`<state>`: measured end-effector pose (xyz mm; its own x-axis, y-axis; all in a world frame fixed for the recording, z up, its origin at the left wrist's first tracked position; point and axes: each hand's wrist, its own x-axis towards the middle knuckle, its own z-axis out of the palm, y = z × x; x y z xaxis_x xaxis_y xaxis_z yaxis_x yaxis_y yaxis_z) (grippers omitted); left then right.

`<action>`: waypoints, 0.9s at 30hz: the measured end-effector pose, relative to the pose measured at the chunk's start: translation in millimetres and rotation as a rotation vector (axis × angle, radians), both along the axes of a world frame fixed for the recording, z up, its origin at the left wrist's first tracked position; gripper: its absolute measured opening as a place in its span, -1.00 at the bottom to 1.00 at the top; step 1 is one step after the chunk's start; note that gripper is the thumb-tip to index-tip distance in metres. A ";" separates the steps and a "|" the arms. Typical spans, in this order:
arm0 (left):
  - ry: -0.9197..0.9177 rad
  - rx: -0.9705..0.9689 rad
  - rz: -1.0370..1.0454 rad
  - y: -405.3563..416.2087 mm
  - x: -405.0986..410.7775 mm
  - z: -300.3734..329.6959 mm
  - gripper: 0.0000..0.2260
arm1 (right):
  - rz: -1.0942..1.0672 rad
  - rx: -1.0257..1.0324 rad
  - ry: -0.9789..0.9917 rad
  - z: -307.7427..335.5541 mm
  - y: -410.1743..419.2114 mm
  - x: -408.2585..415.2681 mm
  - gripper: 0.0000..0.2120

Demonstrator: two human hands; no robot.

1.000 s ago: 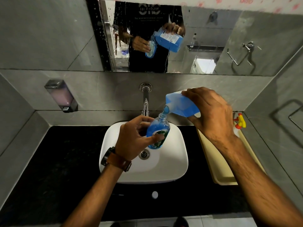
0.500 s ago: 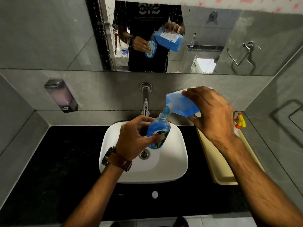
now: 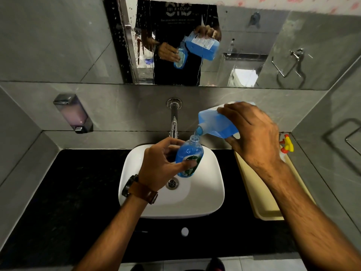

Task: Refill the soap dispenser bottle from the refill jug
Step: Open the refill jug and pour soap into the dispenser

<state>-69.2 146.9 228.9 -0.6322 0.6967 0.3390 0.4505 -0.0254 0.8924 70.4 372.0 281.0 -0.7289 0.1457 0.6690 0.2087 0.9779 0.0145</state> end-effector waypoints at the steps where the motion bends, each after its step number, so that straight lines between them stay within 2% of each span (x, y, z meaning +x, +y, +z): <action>1: 0.001 0.001 0.001 0.2 0.3 0.0 -0.56 | -0.002 -0.005 -0.003 -0.3 0.8 -0.3 -0.51; 27: -0.009 -0.008 0.016 -0.7 1.9 0.8 -0.54 | -0.005 0.013 0.012 3.4 -2.9 0.2 -0.49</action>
<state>-67.3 146.2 229.7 -0.6462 0.6894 0.3274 0.4424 -0.0111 0.8967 70.6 369.1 284.5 -0.7203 0.1407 0.6792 0.2143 0.9764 0.0250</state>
